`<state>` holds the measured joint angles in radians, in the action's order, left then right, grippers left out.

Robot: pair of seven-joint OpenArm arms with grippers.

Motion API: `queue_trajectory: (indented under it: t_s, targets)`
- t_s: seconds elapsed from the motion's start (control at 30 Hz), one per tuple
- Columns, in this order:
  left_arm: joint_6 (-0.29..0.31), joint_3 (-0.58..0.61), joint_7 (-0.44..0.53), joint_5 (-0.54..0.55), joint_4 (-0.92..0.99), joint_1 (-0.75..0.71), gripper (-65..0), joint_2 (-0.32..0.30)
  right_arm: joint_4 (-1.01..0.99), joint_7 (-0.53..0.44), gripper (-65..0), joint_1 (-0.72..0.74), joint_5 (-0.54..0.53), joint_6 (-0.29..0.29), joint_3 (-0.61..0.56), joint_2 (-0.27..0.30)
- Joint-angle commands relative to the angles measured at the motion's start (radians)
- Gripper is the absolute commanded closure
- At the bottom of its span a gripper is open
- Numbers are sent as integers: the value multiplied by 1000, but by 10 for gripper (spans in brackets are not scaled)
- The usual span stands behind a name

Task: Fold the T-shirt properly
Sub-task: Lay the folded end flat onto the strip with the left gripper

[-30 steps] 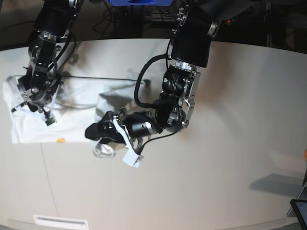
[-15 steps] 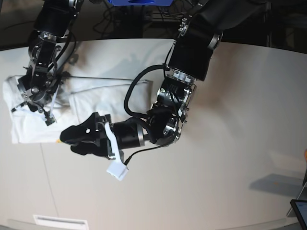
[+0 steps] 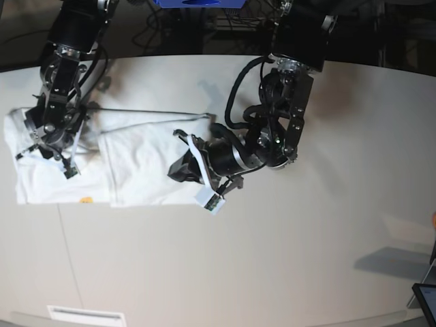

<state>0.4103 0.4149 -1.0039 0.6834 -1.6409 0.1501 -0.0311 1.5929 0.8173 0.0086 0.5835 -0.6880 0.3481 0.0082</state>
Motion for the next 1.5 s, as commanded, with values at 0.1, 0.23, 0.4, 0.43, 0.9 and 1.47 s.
queue_trajectory:
  t_s: [0.1, 0.23, 0.4, 0.43, 0.9, 1.47]
  targets:
    - [3, -14, 26, 19, -45, 24, 0, 27, 2, 12, -33, 1, -3, -10, 1, 3]
    - [-52, -100, 20, 11, -74, 18, 0, 9, 10, 12, -36, 3, -3, -10, 1, 3]
    - [-133, -147, 18, 9, -61, 18, 0, -122, 10, 12, -36, 3, -3, -10, 1, 3]
    - [-133, -149, 18, 9, -66, 16, 0, -152, 11, 12, -36, 3, -3, -10, 1, 2]
    - [-132, -64, 26, 11, -95, 10, -116, -54, 33, 12, -36, 3, -4, -10, 1, -1]
    - [-132, 229, 87, -35, 261, 92, -294, 9, 33, 14, -36, 3, -3, -10, 1, 0]
